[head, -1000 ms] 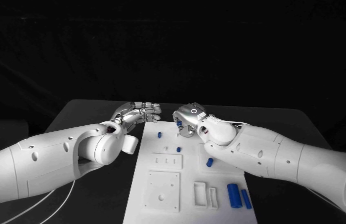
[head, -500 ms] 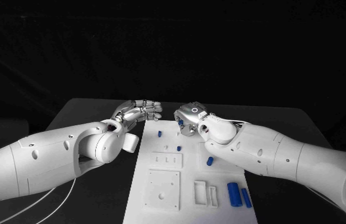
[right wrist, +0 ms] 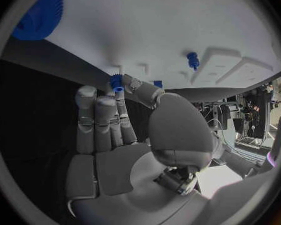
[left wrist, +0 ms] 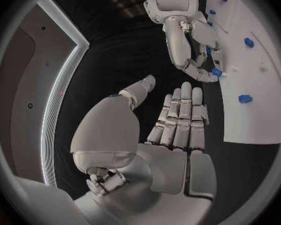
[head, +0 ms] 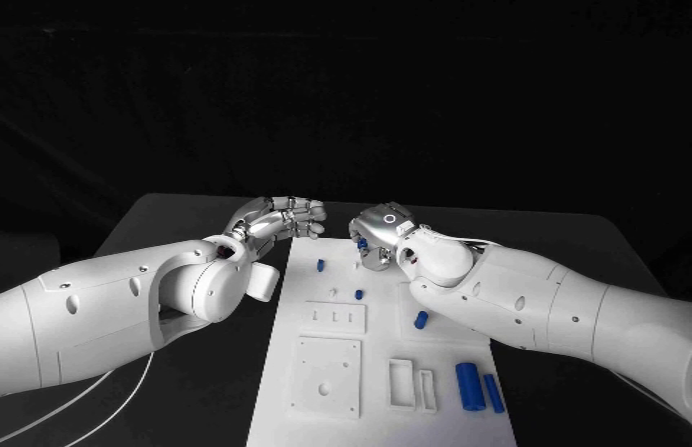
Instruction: Assemble the parts on the task board
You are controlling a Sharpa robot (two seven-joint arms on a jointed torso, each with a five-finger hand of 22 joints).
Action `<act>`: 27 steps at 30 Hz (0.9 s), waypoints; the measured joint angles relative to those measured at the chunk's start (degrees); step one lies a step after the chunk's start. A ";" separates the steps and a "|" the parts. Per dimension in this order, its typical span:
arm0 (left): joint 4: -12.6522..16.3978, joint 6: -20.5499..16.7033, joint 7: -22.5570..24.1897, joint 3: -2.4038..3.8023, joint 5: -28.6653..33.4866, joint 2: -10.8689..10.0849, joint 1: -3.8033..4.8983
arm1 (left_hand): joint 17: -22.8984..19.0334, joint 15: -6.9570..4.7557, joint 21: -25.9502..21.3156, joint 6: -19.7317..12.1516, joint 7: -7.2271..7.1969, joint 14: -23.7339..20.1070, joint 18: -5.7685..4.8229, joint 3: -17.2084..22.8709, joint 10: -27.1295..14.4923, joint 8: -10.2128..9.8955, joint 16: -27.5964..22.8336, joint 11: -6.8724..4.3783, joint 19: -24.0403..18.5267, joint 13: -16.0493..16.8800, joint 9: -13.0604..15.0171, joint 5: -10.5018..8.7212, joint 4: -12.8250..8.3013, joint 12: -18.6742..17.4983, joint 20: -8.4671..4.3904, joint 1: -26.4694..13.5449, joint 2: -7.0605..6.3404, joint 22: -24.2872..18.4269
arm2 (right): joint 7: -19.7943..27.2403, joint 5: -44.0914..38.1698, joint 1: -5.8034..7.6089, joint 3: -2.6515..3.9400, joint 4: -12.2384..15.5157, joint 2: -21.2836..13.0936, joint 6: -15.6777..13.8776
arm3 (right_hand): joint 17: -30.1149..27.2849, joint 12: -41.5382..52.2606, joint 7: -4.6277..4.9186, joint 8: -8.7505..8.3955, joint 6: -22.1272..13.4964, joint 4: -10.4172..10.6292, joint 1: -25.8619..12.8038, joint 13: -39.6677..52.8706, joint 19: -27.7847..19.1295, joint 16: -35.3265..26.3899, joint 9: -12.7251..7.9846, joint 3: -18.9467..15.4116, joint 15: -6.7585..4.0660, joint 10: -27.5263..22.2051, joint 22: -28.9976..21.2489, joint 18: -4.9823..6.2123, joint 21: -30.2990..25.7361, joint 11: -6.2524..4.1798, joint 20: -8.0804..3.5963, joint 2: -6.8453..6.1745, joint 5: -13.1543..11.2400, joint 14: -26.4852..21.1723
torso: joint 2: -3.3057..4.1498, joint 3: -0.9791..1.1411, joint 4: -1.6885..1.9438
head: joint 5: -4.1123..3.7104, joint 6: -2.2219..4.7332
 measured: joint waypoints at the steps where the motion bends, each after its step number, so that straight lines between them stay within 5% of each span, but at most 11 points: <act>1: 0.00 0.00 0.00 0.00 0.00 0.00 0.01 | 0.00 0.00 0.00 0.00 0.00 0.00 -0.01 0.00 0.00 0.00 0.00 0.00 0.00 0.00 0.00 0.00 0.00 0.00 0.00 0.00 0.00 0.01 | 0.01 0.01 0.00 0.00 -0.03 0.08 0.02 | 0.00 -0.02 0.00 0.00 0.00 0.00 0.00 0.00 0.00 0.00 0.00 0.00 0.00 0.00 0.00 0.00 0.00 0.00 0.00 0.00 0.00 0.00 | 0.00 -0.01 -0.01 | 0.01 -0.01; 27: -0.23 0.00 0.00 0.00 -0.08 0.12 0.14 | 0.03 0.00 0.00 0.00 0.00 0.00 -0.24 0.13 0.00 0.00 0.00 0.00 -0.20 0.00 -0.04 0.00 -0.13 0.00 0.20 0.00 0.00 0.03 | 0.49 0.83 0.01 -0.05 -0.72 0.54 0.13 | -0.52 -0.43 0.40 -0.17 -0.40 0.67 -0.16 0.06 0.13 0.00 -0.05 0.01 0.16 0.11 0.00 -0.01 0.23 -0.11 -0.11 -1.80 0.00 -0.15 | 0.08 -0.05 -0.11 | 0.16 -0.13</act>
